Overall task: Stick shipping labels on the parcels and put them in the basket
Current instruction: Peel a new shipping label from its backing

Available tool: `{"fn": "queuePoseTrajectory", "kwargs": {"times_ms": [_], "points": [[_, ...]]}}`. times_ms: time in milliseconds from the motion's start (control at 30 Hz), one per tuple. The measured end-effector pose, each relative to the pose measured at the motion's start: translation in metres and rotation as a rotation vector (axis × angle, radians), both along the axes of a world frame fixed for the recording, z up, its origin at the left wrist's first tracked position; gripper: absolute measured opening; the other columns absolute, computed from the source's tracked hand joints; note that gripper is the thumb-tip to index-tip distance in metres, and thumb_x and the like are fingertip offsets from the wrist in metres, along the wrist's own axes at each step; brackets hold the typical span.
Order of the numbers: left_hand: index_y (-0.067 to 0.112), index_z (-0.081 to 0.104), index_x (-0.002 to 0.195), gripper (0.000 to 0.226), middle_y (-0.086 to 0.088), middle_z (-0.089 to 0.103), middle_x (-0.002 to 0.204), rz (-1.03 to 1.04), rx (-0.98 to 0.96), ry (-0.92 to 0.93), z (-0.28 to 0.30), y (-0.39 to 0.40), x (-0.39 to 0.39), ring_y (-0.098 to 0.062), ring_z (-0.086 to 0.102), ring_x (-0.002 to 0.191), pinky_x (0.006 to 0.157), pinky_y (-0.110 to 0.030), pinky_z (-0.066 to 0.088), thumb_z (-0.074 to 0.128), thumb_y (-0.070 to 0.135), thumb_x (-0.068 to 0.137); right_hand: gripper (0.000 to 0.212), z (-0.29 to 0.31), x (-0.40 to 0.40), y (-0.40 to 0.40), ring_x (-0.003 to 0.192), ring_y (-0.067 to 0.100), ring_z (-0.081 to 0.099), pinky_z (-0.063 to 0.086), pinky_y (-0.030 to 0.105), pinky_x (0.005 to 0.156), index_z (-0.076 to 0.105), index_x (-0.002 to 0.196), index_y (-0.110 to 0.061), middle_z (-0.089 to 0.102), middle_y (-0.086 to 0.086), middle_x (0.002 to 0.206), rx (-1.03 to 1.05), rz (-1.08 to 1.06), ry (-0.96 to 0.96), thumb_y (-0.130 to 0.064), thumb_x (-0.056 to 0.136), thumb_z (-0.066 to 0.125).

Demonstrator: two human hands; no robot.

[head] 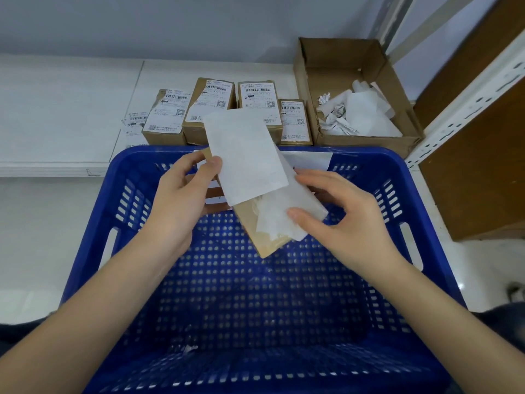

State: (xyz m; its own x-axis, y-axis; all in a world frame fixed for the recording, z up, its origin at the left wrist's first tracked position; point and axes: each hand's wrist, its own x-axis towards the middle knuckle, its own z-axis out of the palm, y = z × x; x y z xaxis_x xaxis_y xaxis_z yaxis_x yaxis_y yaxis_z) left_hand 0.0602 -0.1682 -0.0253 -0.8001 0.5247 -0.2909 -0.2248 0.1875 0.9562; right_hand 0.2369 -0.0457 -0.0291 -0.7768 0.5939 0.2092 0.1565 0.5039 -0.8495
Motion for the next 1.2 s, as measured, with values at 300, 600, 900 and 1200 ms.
{"fn": "queuePoseTrajectory", "kwargs": {"times_ms": [300, 600, 900, 1200], "points": [[0.033, 0.064, 0.106, 0.014, 0.011, 0.072, 0.093, -0.052, -0.022, 0.074, -0.005, 0.004, 0.0, -0.013, 0.068, 0.092, 0.092, -0.045, 0.053, 0.056, 0.027, 0.096, 0.023, 0.006, 0.002, 0.011, 0.082, -0.002, 0.063, 0.047, 0.009, 0.071, 0.067, 0.096, -0.028, 0.068, -0.017, 0.088, -0.049, -0.182, -0.02, -0.007, 0.084, 0.069], [0.03, 0.057, 0.125, 0.031, 0.004, 0.068, 0.109, -0.211, -0.111, 0.193, -0.009, 0.02, -0.001, -0.018, 0.064, 0.103, 0.097, -0.049, 0.049, 0.055, 0.035, 0.095, 0.017, 0.006, 0.001, 0.052, 0.083, 0.002, 0.063, 0.056, 0.03, 0.077, 0.063, 0.093, -0.031, 0.064, -0.019, 0.086, 0.011, -0.326, -0.157, -0.018, 0.084, 0.07], [0.034, 0.065, 0.11, 0.017, 0.007, 0.068, 0.111, -0.314, -0.067, 0.18, -0.002, 0.065, -0.003, -0.02, 0.062, 0.107, 0.098, -0.049, 0.048, 0.056, 0.032, 0.095, 0.021, 0.021, -0.004, 0.14, 0.093, 0.018, 0.063, 0.052, 0.042, 0.083, 0.067, 0.107, -0.021, 0.068, -0.005, 0.096, 0.296, -0.419, -0.311, -0.022, 0.087, 0.064], [0.018, 0.061, 0.12, 0.025, -0.001, 0.069, 0.108, -0.421, -0.088, 0.154, -0.013, 0.114, -0.014, -0.013, 0.069, 0.085, 0.057, -0.022, 0.054, 0.053, 0.024, 0.098, 0.029, -0.005, -0.044, 0.218, 0.105, 0.021, 0.059, 0.045, 0.033, 0.082, 0.063, 0.117, -0.024, 0.066, -0.001, 0.115, 0.451, -0.522, -0.37, -0.028, 0.088, 0.061]]}}
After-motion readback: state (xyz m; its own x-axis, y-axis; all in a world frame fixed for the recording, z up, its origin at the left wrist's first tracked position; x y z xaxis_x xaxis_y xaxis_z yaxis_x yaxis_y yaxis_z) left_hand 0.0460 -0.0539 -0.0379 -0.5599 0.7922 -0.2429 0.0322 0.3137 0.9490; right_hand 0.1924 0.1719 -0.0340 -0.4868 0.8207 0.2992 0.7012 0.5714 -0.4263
